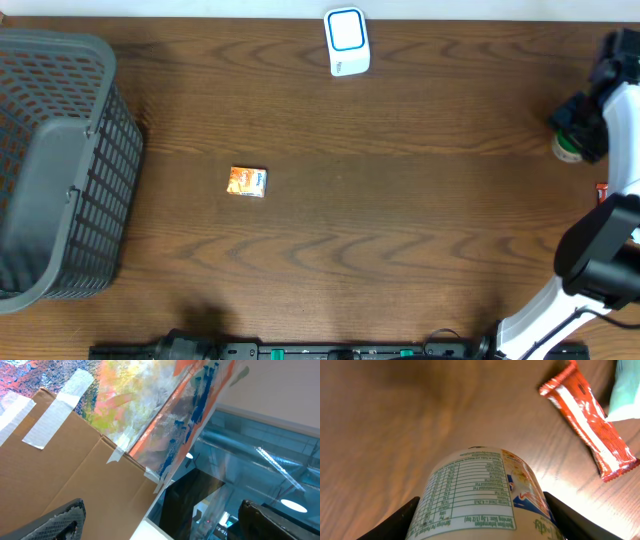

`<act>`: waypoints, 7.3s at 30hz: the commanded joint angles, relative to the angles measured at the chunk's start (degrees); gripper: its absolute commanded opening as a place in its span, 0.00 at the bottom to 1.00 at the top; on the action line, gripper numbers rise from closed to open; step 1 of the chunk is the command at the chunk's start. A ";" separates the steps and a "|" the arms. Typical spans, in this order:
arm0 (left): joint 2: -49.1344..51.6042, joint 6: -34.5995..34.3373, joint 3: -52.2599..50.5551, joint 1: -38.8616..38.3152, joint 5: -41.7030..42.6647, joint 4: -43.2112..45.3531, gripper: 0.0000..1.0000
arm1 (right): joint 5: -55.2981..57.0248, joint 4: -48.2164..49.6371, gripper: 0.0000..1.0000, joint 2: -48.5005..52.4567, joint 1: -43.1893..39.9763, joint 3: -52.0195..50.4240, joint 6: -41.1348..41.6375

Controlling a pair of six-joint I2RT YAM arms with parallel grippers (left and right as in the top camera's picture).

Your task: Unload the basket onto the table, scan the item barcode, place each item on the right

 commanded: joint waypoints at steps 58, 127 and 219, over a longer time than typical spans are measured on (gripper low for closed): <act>-0.42 1.01 -0.02 0.02 -0.35 0.24 0.98 | -22.27 11.13 0.99 10.58 61.48 8.31 3.93; -0.42 1.01 -0.02 0.02 -0.37 0.24 0.98 | -6.84 12.87 0.63 26.71 69.92 9.99 13.20; -0.42 1.01 -0.02 0.02 -0.37 0.24 0.98 | -12.28 -22.77 0.99 25.68 46.66 40.41 -14.71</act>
